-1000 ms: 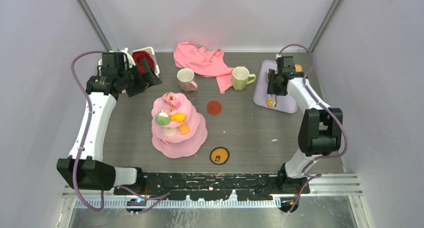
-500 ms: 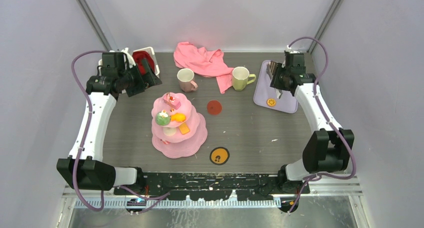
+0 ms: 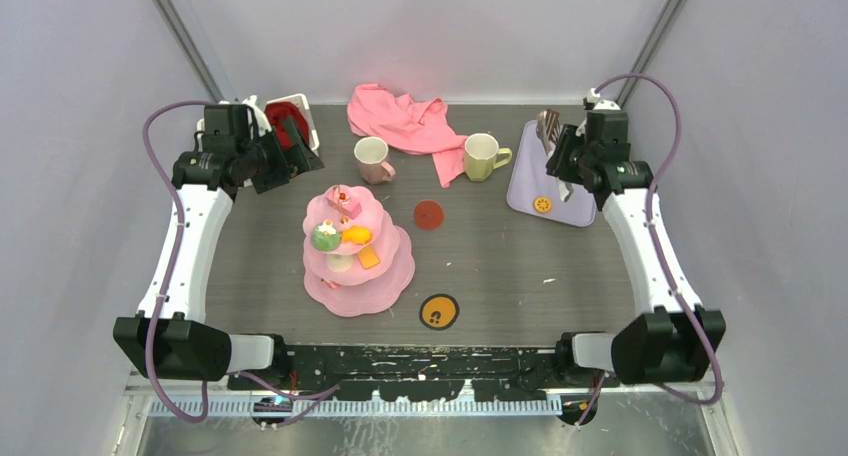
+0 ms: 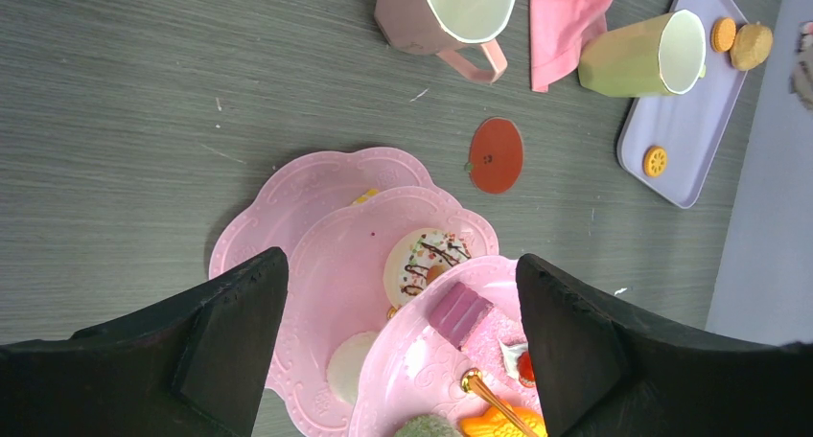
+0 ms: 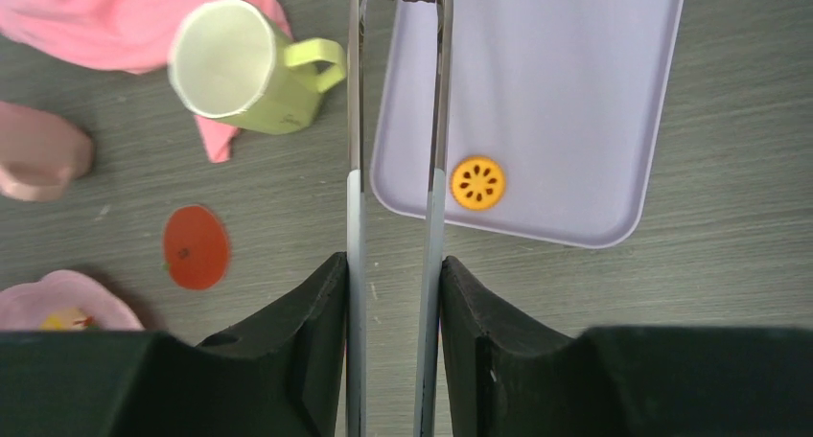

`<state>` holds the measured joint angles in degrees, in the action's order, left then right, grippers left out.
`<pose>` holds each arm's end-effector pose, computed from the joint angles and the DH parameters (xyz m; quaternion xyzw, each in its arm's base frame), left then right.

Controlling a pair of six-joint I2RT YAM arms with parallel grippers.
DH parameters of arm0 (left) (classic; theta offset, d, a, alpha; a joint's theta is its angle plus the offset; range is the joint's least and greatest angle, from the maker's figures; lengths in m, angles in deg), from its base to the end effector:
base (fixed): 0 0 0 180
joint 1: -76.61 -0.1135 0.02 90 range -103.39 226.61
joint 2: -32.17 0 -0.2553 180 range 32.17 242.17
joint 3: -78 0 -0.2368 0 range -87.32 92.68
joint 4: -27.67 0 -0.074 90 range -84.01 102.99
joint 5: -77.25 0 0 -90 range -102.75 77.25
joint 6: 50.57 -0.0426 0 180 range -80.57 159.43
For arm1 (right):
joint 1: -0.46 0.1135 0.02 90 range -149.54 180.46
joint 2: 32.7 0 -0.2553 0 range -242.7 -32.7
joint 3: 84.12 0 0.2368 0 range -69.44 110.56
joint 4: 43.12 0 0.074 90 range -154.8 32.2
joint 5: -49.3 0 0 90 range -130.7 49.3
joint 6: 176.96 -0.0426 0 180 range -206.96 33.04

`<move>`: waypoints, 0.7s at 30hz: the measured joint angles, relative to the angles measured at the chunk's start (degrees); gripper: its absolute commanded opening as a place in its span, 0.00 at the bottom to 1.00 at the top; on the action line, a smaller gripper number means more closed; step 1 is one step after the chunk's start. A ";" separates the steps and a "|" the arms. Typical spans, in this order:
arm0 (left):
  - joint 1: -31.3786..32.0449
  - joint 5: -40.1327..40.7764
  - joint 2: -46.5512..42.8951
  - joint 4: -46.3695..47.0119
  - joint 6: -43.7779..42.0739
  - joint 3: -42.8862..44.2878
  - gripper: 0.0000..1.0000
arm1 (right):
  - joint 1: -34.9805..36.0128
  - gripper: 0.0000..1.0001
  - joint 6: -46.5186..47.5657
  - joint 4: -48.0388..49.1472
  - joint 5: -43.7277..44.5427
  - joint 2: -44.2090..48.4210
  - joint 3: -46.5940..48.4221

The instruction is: Serve the afternoon tea

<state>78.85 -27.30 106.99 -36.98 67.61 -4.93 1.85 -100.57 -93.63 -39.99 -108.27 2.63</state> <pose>0.2568 -0.0208 0.3719 -0.1539 0.8959 -0.2168 0.3559 0.2788 0.0062 0.3328 0.0988 0.8984 0.0503 0.4250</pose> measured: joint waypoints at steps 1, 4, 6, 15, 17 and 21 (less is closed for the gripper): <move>0.00 -0.02 0.00 0.00 0.02 0.00 0.88 | 0.00 0.01 -0.09 -0.13 -0.55 1.86 -0.15; 0.00 -0.04 0.00 0.02 0.02 0.00 0.88 | 0.00 0.01 -0.11 -0.52 -2.60 7.54 -0.31; 0.00 -0.02 0.00 0.02 0.04 0.00 0.88 | -0.02 0.01 0.02 -0.92 -4.90 10.99 -0.31; 0.00 0.00 0.00 0.02 0.02 0.00 0.88 | 0.13 0.01 1.66 -5.46 -21.46 16.76 -1.46; 0.00 0.00 0.00 0.02 0.02 0.00 0.88 | 0.52 0.01 1.68 -6.05 -25.86 18.08 -3.04; 0.00 0.00 0.00 0.02 0.04 0.15 0.88 | 2.69 0.01 1.79 -6.69 -34.47 20.22 -5.29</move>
<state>78.85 -27.30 106.99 -36.96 67.65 -4.78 4.54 -98.77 -100.32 -74.46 -88.05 -2.66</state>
